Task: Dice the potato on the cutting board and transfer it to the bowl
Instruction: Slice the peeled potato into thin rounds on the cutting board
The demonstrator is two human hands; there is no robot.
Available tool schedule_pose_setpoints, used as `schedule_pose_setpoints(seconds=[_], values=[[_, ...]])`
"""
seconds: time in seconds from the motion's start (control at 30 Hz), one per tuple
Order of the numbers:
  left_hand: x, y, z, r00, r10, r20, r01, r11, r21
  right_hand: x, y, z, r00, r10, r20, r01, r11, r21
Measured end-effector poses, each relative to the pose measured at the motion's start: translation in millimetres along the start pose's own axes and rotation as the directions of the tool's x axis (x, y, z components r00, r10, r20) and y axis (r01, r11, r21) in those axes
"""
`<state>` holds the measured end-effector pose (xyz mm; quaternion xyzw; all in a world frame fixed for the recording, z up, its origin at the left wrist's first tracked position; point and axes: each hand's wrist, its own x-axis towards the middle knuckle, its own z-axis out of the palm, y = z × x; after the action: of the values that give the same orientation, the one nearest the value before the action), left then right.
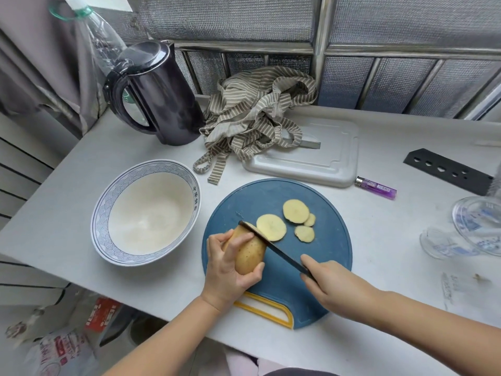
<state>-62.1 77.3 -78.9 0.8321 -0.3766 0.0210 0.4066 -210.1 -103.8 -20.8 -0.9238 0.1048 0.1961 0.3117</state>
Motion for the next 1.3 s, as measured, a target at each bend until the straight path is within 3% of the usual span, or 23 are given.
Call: schedule_pose_setpoints(seconds=[0.57, 0.97, 1.3], values=[[3.0, 1.4, 1.6, 1.000, 0.001, -0.018, 0.000, 1.000, 0.026, 68.0, -34.4, -14.4, 0.998, -0.059, -0.017, 0.059, 0.998, -0.006], [5.5, 2.9, -3.5, 0.999, -0.015, 0.033, 0.014, 1.000, 0.022, 27.9, -10.8, -4.3, 0.999, 0.042, 0.035, -0.041, 0.999, -0.020], [5.3, 3.9, -1.6, 1.000, 0.006, 0.004, -0.006, 1.000, 0.022, 47.0, -14.6, -5.4, 0.999, 0.016, 0.051, -0.014, 0.999, -0.034]])
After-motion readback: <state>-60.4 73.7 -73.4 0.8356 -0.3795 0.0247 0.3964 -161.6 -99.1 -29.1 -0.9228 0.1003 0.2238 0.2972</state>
